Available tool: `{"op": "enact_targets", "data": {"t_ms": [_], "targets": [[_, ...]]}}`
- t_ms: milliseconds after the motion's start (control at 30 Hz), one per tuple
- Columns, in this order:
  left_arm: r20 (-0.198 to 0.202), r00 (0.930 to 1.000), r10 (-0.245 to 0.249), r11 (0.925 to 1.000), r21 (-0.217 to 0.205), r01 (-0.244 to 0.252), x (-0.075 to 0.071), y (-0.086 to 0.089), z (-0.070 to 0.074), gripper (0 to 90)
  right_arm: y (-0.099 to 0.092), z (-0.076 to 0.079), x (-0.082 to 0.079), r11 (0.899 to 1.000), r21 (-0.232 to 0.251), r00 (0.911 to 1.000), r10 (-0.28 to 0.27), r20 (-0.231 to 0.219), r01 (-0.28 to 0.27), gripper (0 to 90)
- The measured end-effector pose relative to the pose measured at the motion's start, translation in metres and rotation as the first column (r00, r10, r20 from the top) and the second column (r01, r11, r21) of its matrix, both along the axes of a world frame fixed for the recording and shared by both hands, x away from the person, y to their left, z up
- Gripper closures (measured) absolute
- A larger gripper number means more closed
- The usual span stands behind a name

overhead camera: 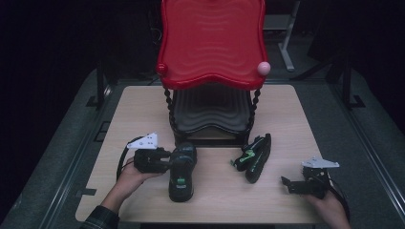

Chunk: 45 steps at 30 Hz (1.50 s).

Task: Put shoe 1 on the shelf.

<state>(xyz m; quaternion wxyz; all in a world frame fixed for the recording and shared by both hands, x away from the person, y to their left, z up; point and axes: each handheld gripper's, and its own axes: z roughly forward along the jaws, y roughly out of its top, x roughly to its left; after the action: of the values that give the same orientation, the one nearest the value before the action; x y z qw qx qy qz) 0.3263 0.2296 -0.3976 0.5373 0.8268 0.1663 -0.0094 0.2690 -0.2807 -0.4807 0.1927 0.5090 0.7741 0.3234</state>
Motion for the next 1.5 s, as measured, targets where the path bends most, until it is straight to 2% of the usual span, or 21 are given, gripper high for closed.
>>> {"op": "enact_targets", "data": {"t_ms": [333, 633, 667, 800, 833, 900, 933, 967, 1100, 1367, 1500], "targets": [[0.016, 0.9997, -0.018, 0.9996, -0.023, 0.018, 0.004, -0.007, 0.026, 68.5, 0.000, 0.000, 0.000, 1.000, 0.001, 1.0000, 0.000, 0.000, 0.000, 1.0], [0.036, 0.9980, -0.053, 0.9981, -0.030, 0.054, 0.008, -0.017, 0.061, 68.5, 0.000, 0.000, 0.000, 1.000, 0.000, 1.0000, 0.000, 0.000, 0.000, 0.9], [0.036, 0.9980, -0.053, 0.9981, -0.030, 0.054, 0.008, -0.017, 0.061, 68.5, 0.000, 0.000, 0.000, 1.000, 0.000, 1.0000, 0.000, 0.000, 0.000, 0.9], [0.042, 0.9966, -0.071, 0.9961, -0.049, 0.073, 0.011, -0.022, 0.080, 68.6, 0.000, 0.000, 0.000, 1.000, 0.001, 1.0000, 0.000, 0.000, 0.000, 1.0], [0.042, 0.9966, -0.071, 0.9961, -0.049, 0.073, 0.011, -0.022, 0.080, 68.6, 0.000, 0.000, 0.000, 1.000, 0.001, 1.0000, 0.000, 0.000, 0.000, 1.0], [0.052, 0.9955, -0.079, 0.9952, -0.055, 0.081, 0.012, -0.026, 0.093, 68.6, 0.000, 0.000, 0.000, 1.000, 0.001, 1.0000, 0.000, 0.000, 0.000, 1.0], [0.052, 0.9955, -0.079, 0.9952, -0.055, 0.081, 0.012, -0.026, 0.093, 68.6, 0.000, 0.000, 0.000, 1.000, 0.001, 1.0000, 0.000, 0.000, 0.000, 1.0], [0.061, 0.9948, -0.081, 0.9950, -0.053, 0.085, 0.013, -0.028, 0.101, 68.6, 0.000, 0.000, 0.000, 1.000, 0.003, 1.0000, -0.001, -0.001, 0.001, 1.0], [0.068, 0.9939, -0.087, 0.9939, -0.062, 0.091, 0.014, -0.031, 0.113, 68.6, 0.000, 0.000, 0.000, 1.000, 0.002, 1.0000, 0.000, -0.001, 0.000, 1.0], [0.098, 0.9890, -0.111, 0.9898, -0.079, 0.119, 0.019, -0.039, 0.144, 68.7, 0.000, 0.000, 0.000, 1.000, 0.002, 1.0000, 0.001, 0.000, -0.001, 1.0], [0.129, 0.9844, -0.120, 0.9880, -0.081, 0.131, 0.021, -0.043, 0.165, 68.7, 0.000, 0.000, 0.000, 1.000, 0.002, 1.0000, -0.001, 0.000, 0.001, 0.9]]}}
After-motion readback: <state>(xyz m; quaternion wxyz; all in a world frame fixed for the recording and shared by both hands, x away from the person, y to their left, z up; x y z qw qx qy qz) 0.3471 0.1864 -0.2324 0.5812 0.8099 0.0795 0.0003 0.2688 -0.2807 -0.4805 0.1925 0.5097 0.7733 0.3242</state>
